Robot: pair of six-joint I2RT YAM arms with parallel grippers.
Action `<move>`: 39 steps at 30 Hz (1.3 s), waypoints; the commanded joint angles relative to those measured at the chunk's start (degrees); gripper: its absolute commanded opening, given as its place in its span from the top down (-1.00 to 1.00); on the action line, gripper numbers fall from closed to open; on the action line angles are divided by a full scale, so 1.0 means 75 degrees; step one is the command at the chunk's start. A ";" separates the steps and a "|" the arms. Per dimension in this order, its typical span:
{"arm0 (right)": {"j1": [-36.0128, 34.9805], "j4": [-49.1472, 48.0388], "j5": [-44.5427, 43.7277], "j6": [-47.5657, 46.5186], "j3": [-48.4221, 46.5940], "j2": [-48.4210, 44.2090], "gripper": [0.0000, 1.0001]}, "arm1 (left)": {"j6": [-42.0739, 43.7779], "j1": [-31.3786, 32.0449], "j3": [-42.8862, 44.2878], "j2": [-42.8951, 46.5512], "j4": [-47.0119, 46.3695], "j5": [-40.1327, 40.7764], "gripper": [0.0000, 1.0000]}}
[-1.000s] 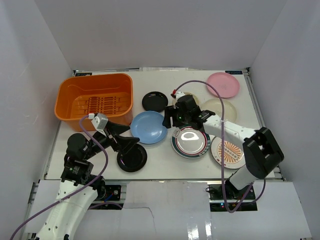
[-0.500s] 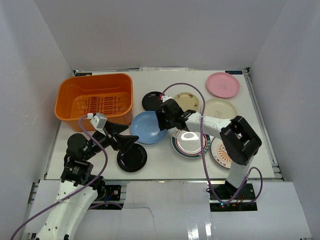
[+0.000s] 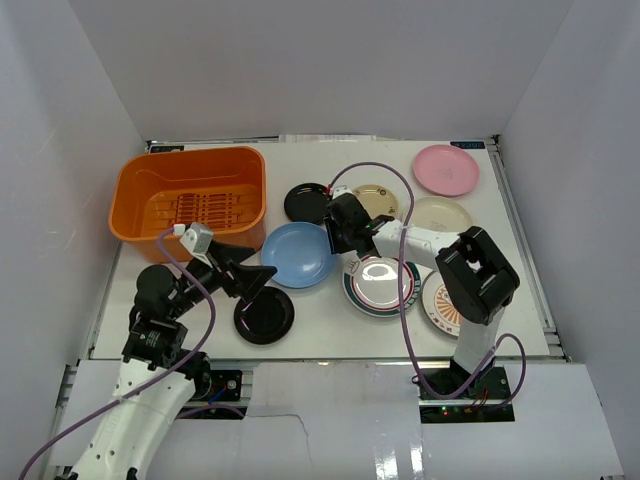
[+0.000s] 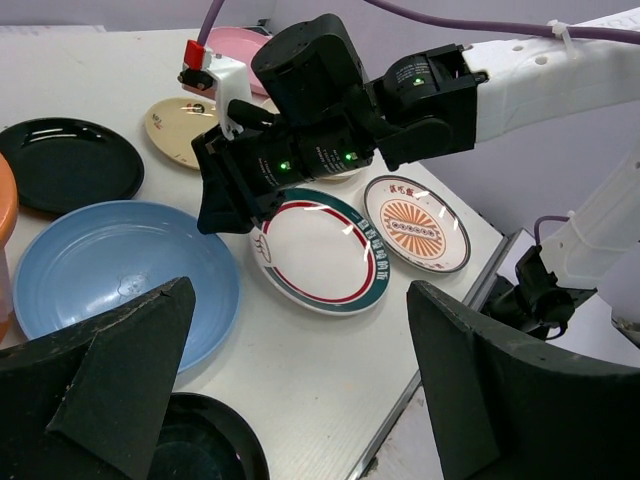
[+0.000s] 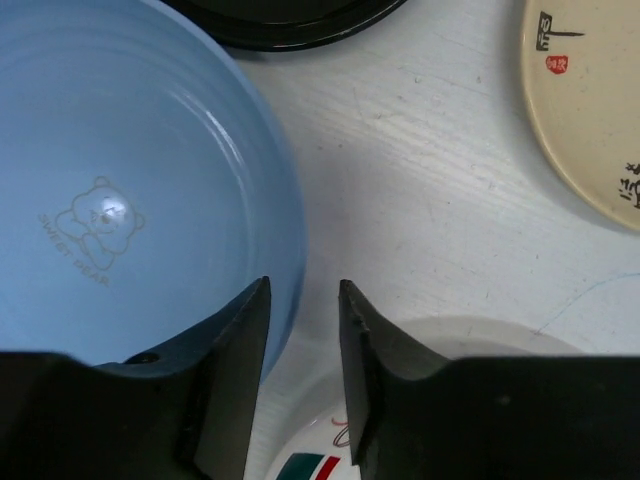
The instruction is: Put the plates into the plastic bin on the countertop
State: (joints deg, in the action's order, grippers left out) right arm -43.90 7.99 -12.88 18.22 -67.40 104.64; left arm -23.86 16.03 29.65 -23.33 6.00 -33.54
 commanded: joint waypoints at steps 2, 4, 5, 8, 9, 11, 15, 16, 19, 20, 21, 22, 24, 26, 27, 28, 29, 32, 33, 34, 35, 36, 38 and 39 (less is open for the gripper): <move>0.0146 -0.0233 0.0323 0.0079 -0.0459 0.0438 0.34 | -0.0053 0.0054 0.0254 -0.0158 0.0044 0.0300 -0.96; 0.0193 -0.0280 0.0347 0.0090 -0.0483 0.0532 0.38 | -0.0042 0.0042 0.0254 -0.0217 0.0079 0.0312 -0.96; 0.0216 -0.0326 0.0416 0.0090 -0.0483 0.0532 0.38 | -0.0042 0.0054 0.0265 -0.0275 0.0102 0.0323 -0.96; 0.0322 -0.0631 0.0686 0.0161 -0.0331 0.0451 0.50 | -0.0007 0.0042 0.0300 -0.0486 0.0161 0.0440 -0.92; 0.0380 -0.0713 0.0756 0.0184 -0.0284 0.0427 0.53 | -0.0018 0.0054 0.0301 -0.0579 0.0207 0.0580 -0.88; 0.0439 -0.0912 0.0991 0.0254 -0.0202 0.0392 0.56 | 0.0005 0.0054 0.0359 -0.0685 0.0418 0.0756 -0.82; 0.0720 -0.1334 0.1646 0.0372 0.0160 0.0299 0.53 | -0.0053 0.0054 0.0732 -0.1072 0.1144 0.1120 -0.75; 0.0767 -0.1427 0.1764 0.0383 0.0208 0.0286 0.55 | -0.0065 0.0054 0.0862 -0.1235 0.1551 0.1294 -0.74; 0.0884 -0.1464 0.2162 0.0326 0.0302 0.0310 0.48 | -0.0112 0.0042 0.1354 -0.1435 0.2360 0.1681 -0.72; 0.0896 -0.1452 0.2244 0.0290 0.0303 0.0333 0.46 | -0.0135 0.0054 0.1471 -0.1494 0.2573 0.1799 -0.71; 0.0896 -0.1452 0.2315 0.0255 0.0303 0.0380 0.46 | -0.0193 0.0054 0.1600 -0.1552 0.2784 0.1904 -0.70; 0.0896 -0.1452 0.2478 0.0255 0.0279 0.0415 0.47 | -0.0217 0.0042 0.1810 -0.1623 0.3192 0.2068 -0.70; 0.0896 -0.1452 0.2608 0.0220 0.0279 0.0392 0.66 | -0.0252 0.0054 0.1999 -0.1869 0.3593 0.2140 -0.70; 0.0896 -0.1487 0.2492 0.0231 0.0396 0.0194 0.84 | -0.0229 0.0054 0.2187 -0.2068 0.4039 0.2012 -0.71; 0.0896 -0.1487 0.2225 0.0220 0.0454 -0.0121 0.84 | -0.0183 0.0054 0.2187 -0.2092 0.4086 0.1883 -0.72; 0.0896 -0.1475 0.2071 0.0185 0.0501 -0.0298 0.84 | -0.0159 0.0054 0.2187 -0.2092 0.4145 0.1778 -0.73; 0.0908 -0.1464 0.1942 0.0126 0.0583 -0.0497 0.85 | -0.0113 0.0054 0.2222 -0.2139 0.4192 0.1684 -0.72; 0.0931 -0.1195 0.1626 -0.0085 0.0747 -0.1352 0.84 | -0.0053 0.0054 0.2421 -0.2279 0.4415 0.1880 -0.64; 0.0931 -0.1078 0.1450 -0.0178 0.0806 -0.1749 0.84 | -0.0042 0.0054 0.2457 -0.2338 0.4438 0.1975 -0.62; 0.0943 -0.1054 0.1425 -0.0214 0.0864 -0.1962 0.84 | -0.0053 0.0054 0.2480 -0.2385 0.4438 0.2045 -0.59; 0.0943 -0.0810 0.1390 -0.0249 0.1027 -0.2173 0.84 | -0.0053 0.0054 0.2527 -0.2455 0.4427 0.2116 -0.58; 0.0943 -0.0726 0.1378 -0.0296 0.1110 -0.2581 0.84 | -0.0065 0.0054 0.2539 -0.2618 0.4427 0.2174 -0.55; 0.0931 -0.0679 0.1401 -0.0331 0.1309 -0.2970 0.84 | -0.0077 0.0065 0.2551 -0.2876 0.4403 0.2070 -0.55; 0.0931 -0.0655 0.1483 -0.0331 0.1438 -0.3308 0.84 | -0.0054 0.0066 0.2574 -0.3028 0.4403 0.1965 -0.54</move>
State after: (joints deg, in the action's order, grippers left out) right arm -37.06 2.90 -1.39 17.10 -58.46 85.03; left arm -24.84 16.25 46.92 -43.79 38.20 -18.79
